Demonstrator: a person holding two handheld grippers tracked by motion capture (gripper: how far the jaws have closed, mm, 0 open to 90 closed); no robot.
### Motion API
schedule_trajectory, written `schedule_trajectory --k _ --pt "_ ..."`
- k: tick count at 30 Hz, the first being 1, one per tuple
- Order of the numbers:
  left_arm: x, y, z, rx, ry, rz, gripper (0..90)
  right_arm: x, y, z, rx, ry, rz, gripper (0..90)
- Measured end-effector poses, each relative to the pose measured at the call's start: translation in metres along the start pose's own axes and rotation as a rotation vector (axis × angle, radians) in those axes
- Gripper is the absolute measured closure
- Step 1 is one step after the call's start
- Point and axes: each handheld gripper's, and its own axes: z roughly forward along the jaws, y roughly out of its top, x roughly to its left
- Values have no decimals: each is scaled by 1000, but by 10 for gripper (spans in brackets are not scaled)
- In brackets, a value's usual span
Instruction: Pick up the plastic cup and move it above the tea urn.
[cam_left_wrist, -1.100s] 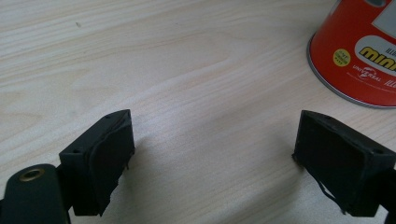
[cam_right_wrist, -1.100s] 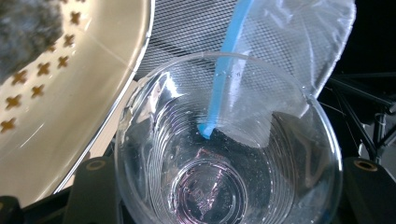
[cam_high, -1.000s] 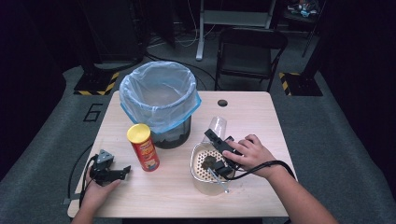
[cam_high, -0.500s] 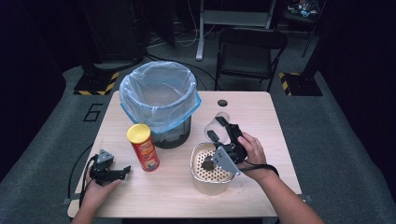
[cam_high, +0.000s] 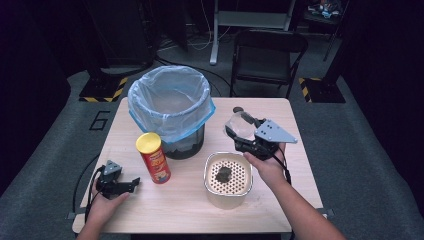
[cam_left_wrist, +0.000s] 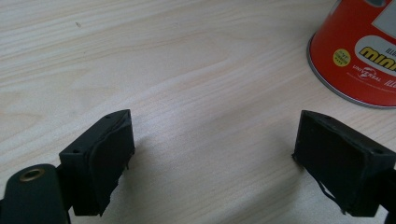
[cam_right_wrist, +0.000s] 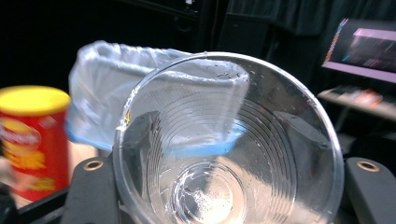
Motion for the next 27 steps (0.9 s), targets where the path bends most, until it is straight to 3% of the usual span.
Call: schedule_trajectory --k 4,9,13,17,27 --pt "0 0 0 0 3 3 119 -5 5 -3 0 43 58 336" --pt "0 0 0 -1 3 4 119 -6 25 -11 39 65 61 334" --pt "1 1 -1 11 -1 5 119 -11 46 -15 44 66 77 331" --pt "0 0 0 0 3 3 120 -13 57 -14 42 64 62 331" --pt "1 1 -1 10 2 1 121 -18 80 16 108 93 52 335"
